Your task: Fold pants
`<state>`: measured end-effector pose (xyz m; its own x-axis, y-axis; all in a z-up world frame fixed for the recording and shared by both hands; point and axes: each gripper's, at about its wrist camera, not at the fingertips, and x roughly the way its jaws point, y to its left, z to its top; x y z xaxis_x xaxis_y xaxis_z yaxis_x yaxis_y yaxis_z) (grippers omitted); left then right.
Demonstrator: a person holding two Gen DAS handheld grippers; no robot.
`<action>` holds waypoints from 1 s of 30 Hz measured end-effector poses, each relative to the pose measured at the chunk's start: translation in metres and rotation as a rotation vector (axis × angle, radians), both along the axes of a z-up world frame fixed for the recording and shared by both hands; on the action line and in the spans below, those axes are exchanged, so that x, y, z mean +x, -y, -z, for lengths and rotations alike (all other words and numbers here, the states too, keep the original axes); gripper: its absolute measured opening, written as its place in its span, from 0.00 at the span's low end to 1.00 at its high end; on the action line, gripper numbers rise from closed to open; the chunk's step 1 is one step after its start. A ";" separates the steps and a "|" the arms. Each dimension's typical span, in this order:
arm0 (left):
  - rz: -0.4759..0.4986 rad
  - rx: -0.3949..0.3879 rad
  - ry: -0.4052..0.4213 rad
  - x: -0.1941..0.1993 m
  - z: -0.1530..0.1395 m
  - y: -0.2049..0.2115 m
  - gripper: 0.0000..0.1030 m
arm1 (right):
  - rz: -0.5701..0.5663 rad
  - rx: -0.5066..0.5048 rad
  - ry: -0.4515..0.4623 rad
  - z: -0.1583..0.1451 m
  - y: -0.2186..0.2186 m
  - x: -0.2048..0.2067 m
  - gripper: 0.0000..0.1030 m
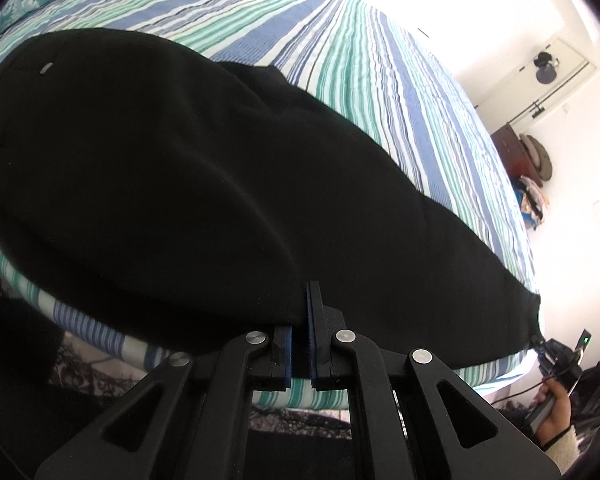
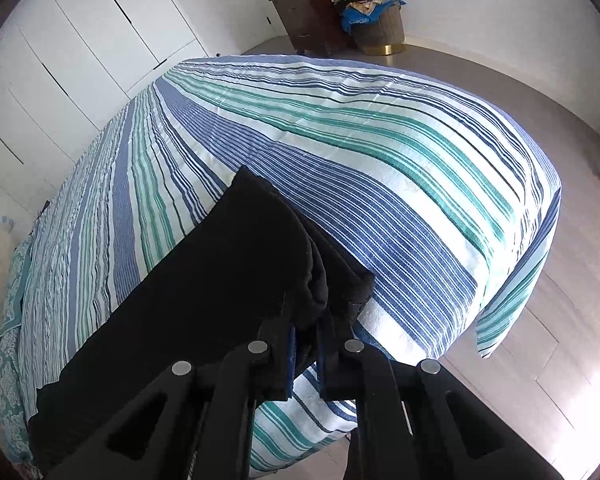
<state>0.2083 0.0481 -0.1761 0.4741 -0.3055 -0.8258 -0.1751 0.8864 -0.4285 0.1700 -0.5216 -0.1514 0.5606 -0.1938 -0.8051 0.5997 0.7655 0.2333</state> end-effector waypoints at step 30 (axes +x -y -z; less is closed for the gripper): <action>-0.518 -0.158 0.018 -0.049 0.005 -0.266 0.74 | -0.579 -0.136 0.096 -0.038 -0.243 -0.020 1.00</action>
